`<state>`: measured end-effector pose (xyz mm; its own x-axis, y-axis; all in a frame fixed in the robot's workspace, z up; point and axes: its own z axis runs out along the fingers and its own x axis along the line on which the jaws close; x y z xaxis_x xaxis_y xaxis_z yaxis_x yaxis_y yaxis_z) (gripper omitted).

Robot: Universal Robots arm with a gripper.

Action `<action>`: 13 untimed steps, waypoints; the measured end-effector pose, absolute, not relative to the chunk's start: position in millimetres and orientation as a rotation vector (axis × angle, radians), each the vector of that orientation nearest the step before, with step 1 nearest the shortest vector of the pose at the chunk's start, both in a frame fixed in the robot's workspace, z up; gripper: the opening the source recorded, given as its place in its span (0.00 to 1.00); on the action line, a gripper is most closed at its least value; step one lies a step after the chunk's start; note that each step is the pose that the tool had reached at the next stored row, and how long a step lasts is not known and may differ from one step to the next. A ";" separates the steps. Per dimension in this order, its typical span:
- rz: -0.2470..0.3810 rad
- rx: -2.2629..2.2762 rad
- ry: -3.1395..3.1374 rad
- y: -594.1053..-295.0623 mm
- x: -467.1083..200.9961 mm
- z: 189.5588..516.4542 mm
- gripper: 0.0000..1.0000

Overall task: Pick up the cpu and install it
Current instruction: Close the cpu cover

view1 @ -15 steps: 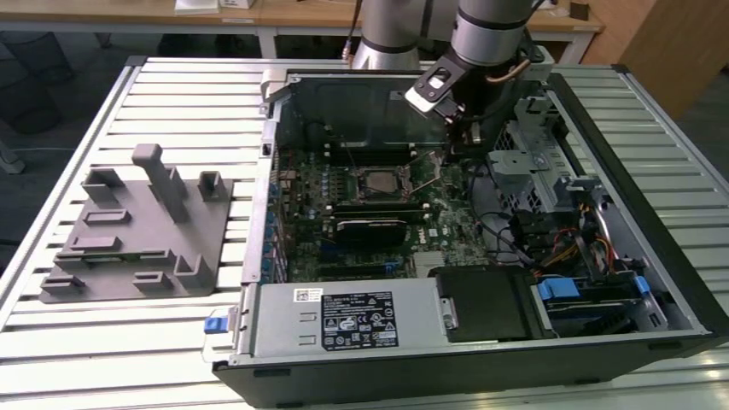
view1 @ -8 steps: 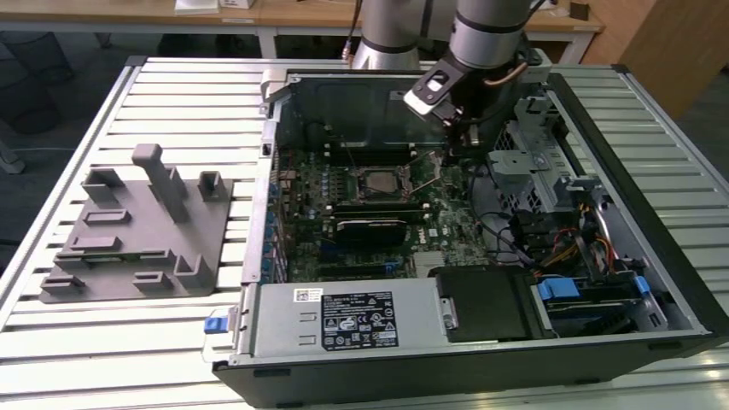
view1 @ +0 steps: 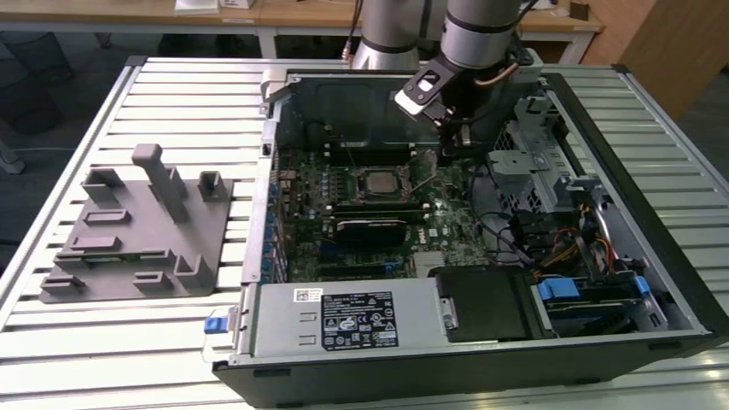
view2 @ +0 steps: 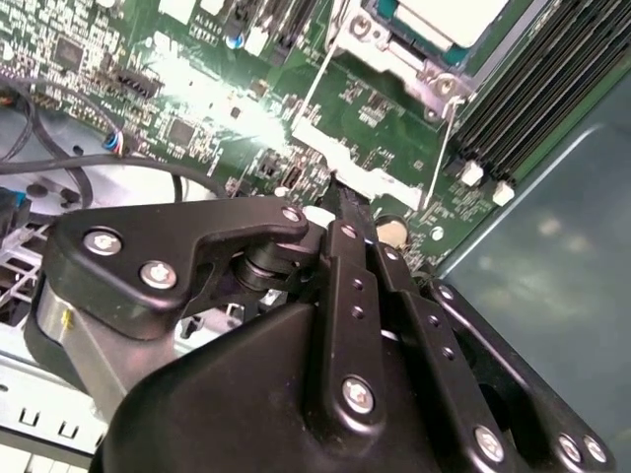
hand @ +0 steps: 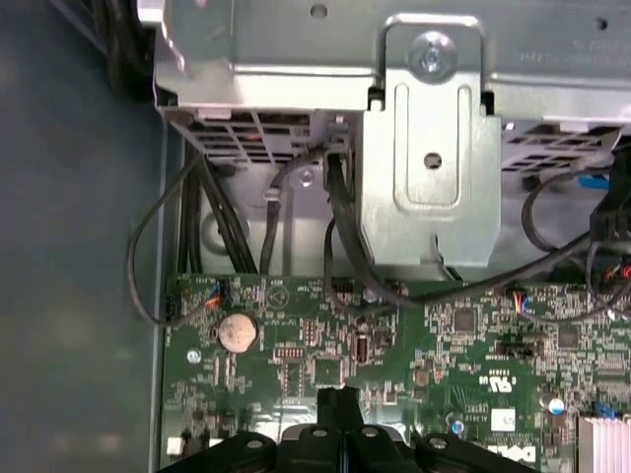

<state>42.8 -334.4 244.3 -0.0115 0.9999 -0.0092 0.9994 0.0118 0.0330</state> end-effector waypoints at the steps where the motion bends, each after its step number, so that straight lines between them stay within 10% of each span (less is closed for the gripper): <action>1: 0.027 2.187 2.213 -334.4 41.5 244.3 0.11; 13: 0.027 2.188 2.213 -334.4 25.8 244.4 0.11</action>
<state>25.8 -334.4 244.4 -0.0115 0.9999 -0.0091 0.9994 0.0118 0.0330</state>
